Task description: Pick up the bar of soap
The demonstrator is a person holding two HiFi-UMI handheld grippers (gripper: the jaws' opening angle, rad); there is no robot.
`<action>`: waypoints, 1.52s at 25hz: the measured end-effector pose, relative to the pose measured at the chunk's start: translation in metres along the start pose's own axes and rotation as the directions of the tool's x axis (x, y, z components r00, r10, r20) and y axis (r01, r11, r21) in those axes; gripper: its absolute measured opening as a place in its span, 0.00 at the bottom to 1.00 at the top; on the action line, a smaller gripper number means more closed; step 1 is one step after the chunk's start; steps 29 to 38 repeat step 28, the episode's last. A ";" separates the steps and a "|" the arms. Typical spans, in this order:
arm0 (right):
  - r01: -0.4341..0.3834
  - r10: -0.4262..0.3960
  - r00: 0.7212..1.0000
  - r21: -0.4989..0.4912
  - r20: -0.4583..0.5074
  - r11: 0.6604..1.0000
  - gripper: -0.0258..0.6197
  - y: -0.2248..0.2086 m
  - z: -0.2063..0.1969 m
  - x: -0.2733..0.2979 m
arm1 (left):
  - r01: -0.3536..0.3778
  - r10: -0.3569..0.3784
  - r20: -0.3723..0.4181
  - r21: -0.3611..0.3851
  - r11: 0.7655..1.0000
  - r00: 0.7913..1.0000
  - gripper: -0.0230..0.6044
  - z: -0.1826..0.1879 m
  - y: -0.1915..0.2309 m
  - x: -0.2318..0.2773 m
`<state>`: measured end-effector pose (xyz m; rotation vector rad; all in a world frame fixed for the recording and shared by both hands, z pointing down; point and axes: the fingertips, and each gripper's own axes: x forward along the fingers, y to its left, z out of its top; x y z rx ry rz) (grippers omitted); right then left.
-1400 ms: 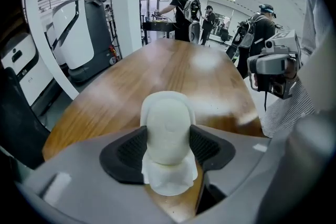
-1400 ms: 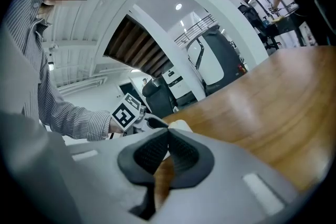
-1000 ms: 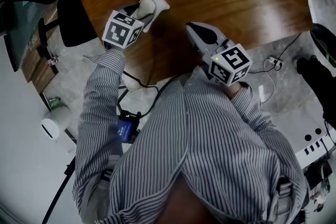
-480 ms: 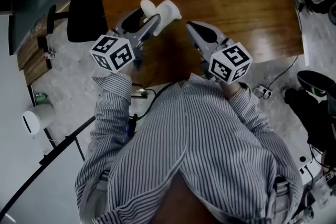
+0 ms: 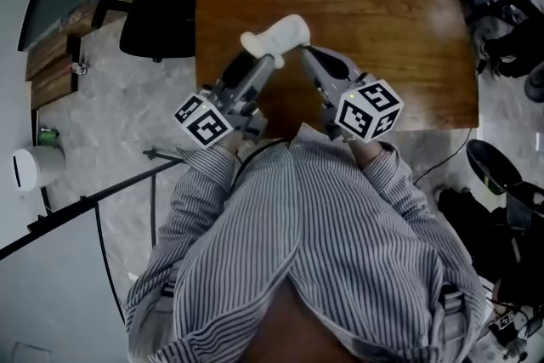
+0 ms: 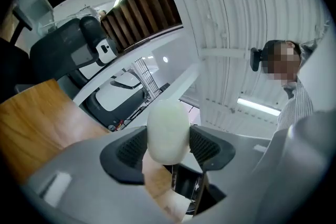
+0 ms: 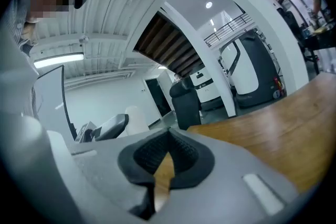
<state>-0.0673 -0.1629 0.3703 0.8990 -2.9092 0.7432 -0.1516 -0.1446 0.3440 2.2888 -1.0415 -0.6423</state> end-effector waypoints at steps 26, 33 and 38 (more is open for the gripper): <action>-0.003 0.004 0.999 0.038 -0.038 0.999 0.04 0.012 -0.018 -0.007 | 0.039 -0.038 0.012 -0.062 0.997 0.999 0.45 -0.013 -0.009 -0.015; 0.000 0.001 0.999 0.034 -0.040 0.999 0.04 0.013 -0.016 -0.006 | 0.043 -0.043 0.011 -0.061 0.997 0.999 0.45 -0.011 -0.009 -0.014; 0.000 0.001 0.999 0.034 -0.040 0.999 0.04 0.013 -0.016 -0.006 | 0.043 -0.043 0.011 -0.061 0.997 0.999 0.45 -0.011 -0.009 -0.014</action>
